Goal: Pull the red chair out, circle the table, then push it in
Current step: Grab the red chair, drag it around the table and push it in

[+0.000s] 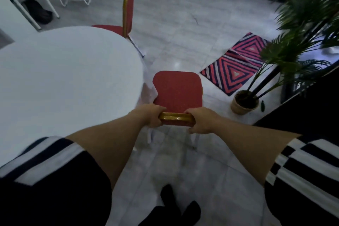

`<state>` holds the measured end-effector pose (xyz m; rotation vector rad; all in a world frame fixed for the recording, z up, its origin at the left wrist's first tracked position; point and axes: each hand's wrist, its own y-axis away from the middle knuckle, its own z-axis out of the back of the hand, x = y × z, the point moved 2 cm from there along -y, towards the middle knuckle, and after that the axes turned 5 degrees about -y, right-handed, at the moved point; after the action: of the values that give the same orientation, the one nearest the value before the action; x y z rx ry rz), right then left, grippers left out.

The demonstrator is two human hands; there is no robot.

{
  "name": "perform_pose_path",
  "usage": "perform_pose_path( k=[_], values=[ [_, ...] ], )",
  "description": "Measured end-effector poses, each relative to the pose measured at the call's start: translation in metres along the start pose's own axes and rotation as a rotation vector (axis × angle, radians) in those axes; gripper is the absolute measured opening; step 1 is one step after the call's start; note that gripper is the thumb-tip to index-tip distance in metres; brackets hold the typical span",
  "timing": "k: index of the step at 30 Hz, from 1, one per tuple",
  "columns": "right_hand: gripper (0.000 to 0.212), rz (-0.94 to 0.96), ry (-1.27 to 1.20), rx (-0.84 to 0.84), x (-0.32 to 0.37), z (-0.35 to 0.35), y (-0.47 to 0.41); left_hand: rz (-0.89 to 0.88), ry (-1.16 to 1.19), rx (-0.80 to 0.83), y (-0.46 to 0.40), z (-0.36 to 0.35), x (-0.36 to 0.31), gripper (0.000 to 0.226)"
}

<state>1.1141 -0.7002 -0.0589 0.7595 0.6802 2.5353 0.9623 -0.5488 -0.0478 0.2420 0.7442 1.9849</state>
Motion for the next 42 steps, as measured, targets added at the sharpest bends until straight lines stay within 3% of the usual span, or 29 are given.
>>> perform_pose_path(
  k=[4,8,18,21,25,35,42],
  values=[
    [0.044,0.029,-0.025,-0.030,-0.005,-0.008,-0.003,-0.026,0.014,0.067,-0.004,-0.006,0.001,0.017],
    [0.034,0.064,-0.007,-0.051,-0.009,-0.010,-0.010,-0.058,0.030,0.085,-0.008,-0.005,0.006,0.037],
    [0.057,0.154,0.081,-0.031,-0.028,-0.013,-0.016,0.008,-0.022,0.043,-0.005,-0.005,-0.016,0.050],
    [0.051,0.202,0.115,0.005,-0.054,-0.004,-0.013,0.036,0.033,-0.002,-0.004,-0.007,-0.045,0.049],
    [0.027,0.283,0.167,0.047,-0.095,0.015,-0.007,0.139,0.136,-0.022,-0.009,-0.016,-0.093,0.049],
    [0.024,0.475,0.413,0.166,-0.181,0.055,0.022,0.327,0.289,-0.049,-0.014,-0.044,-0.227,0.039],
    [0.042,0.598,0.578,0.235,-0.211,0.067,0.036,0.421,0.419,0.010,-0.016,-0.064,-0.288,0.038]
  ],
)
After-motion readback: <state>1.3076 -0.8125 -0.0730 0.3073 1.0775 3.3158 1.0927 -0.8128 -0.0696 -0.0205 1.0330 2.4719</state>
